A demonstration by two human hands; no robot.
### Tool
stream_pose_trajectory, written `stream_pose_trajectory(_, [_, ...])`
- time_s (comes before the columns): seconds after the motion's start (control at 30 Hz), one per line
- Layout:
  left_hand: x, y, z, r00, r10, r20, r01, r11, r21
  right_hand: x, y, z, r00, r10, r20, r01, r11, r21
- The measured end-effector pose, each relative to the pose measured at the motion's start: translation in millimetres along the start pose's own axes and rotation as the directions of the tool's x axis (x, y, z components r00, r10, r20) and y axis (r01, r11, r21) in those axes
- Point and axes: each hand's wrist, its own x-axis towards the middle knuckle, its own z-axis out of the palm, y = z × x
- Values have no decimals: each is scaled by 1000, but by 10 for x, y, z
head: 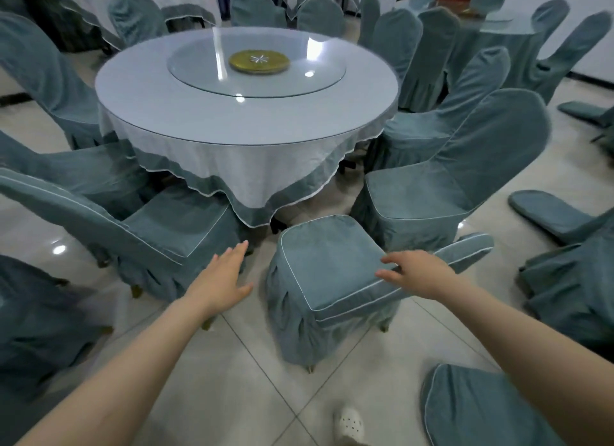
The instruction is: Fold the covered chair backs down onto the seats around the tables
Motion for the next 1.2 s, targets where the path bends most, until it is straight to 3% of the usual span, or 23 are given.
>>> stream_pose_trajectory(0.27, [115, 787, 255, 1000, 26, 14, -26, 999, -28, -103, 670, -182, 980, -185, -70, 167, 964, -209])
stream_pose_trajectory(0.5, [361, 1829, 680, 1000, 1, -11, -2, 996, -93, 15, 1556, -292, 974, -200, -103, 195, 979, -49])
stream_pose_trajectory(0.67, [530, 2605, 1114, 996, 34, 87, -14, 975, -222, 223, 1880, -244, 949, -302, -90, 300, 953, -31])
stream_pose_trajectory(0.77, [652, 2911, 1354, 1000, -5, -19, 3, 994, -107, 312, 1889, -167, 936, -344, -73, 338, 938, -80])
stream_pose_trajectory(0.9, [727, 3013, 1514, 960, -140, -243, 130, 990, -56, 357, 1899, -68, 933, -342, -109, 338, 940, -53])
stream_pose_trajectory(1.2, [831, 2727, 1420, 961, -97, -258, 93, 995, -27, 577, 1762, -81, 903, -417, -101, 418, 908, -14])
